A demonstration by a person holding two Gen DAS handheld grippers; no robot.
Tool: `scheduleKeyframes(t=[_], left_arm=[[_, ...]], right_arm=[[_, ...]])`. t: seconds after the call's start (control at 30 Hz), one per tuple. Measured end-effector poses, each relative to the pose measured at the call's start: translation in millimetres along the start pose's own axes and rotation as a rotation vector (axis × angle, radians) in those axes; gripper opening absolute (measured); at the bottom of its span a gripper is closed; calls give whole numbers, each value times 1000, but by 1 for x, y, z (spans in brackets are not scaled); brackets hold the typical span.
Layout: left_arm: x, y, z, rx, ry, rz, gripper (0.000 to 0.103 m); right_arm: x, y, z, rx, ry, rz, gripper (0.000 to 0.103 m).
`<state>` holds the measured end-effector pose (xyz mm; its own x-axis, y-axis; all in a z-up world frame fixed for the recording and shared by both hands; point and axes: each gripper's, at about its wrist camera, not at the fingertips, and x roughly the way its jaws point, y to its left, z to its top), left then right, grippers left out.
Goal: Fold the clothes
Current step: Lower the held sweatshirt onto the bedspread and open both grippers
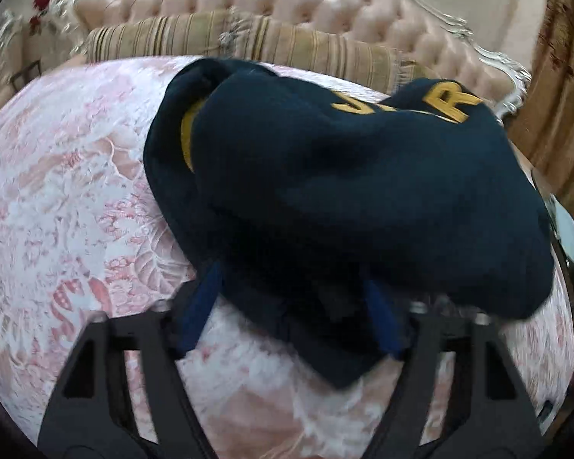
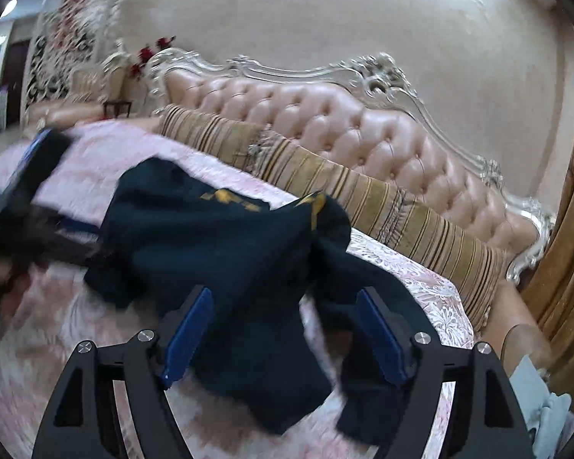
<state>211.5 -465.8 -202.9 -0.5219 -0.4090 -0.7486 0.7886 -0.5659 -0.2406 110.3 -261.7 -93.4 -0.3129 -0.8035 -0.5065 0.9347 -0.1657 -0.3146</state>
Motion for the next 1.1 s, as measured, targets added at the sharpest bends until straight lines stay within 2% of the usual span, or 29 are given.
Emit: scheduleKeyframes(t=[0.03,0.1,0.2,0.3,0.4,0.5,0.53,0.57,0.6,0.63,0.7,0.77,0.83,1.0,1.03,1.07,1.1], left_arm=[[3,0,2,-15,9,-17,20],[-8,-1,-1,-25,4,-30,11],[-50,5,-13,-50,-39,-80,11],[-86,8,-29,-43,-78,-57,10],[-92,7,-41,-12,-96,7,10],[-96,15,-56,-47,-79,-29,9],[-100,17,-62,-68,-72,-52,9],[-103,19,-68,-90,-65,-77,8],[-111,20,-74,-101,-67,-98,8],[-117,19,-78,-107,-70,-115,8],[-131,13,-86,-101,-75,-163,8],[-141,3,-93,-77,-69,-191,8],[-143,-10,-97,-50,-51,-213,8],[-123,-28,-103,-26,7,-247,8],[-118,-31,-103,-27,17,-248,15],[-113,-31,-104,-33,36,-246,27],[-109,-31,-104,-42,50,-240,33]], right_arm=[[0,7,-5,-19,6,-7,79],[-1,22,-15,-56,20,-20,79],[2,33,-24,-74,32,-17,79],[8,39,-27,-79,42,20,79],[15,48,-26,-78,25,39,79],[17,49,-26,-63,30,51,78],[17,48,-26,-52,35,54,75],[17,47,-26,-42,40,58,58],[17,46,-26,-32,45,62,46],[17,44,-25,-22,50,65,43],[17,42,-25,-2,60,73,14],[17,40,-24,19,69,80,10],[0,32,-28,38,78,63,9],[-36,6,-47,85,115,26,8],[-40,3,-51,84,129,16,8],[-41,0,-57,83,141,2,8],[-40,-4,-62,91,157,-3,8]])
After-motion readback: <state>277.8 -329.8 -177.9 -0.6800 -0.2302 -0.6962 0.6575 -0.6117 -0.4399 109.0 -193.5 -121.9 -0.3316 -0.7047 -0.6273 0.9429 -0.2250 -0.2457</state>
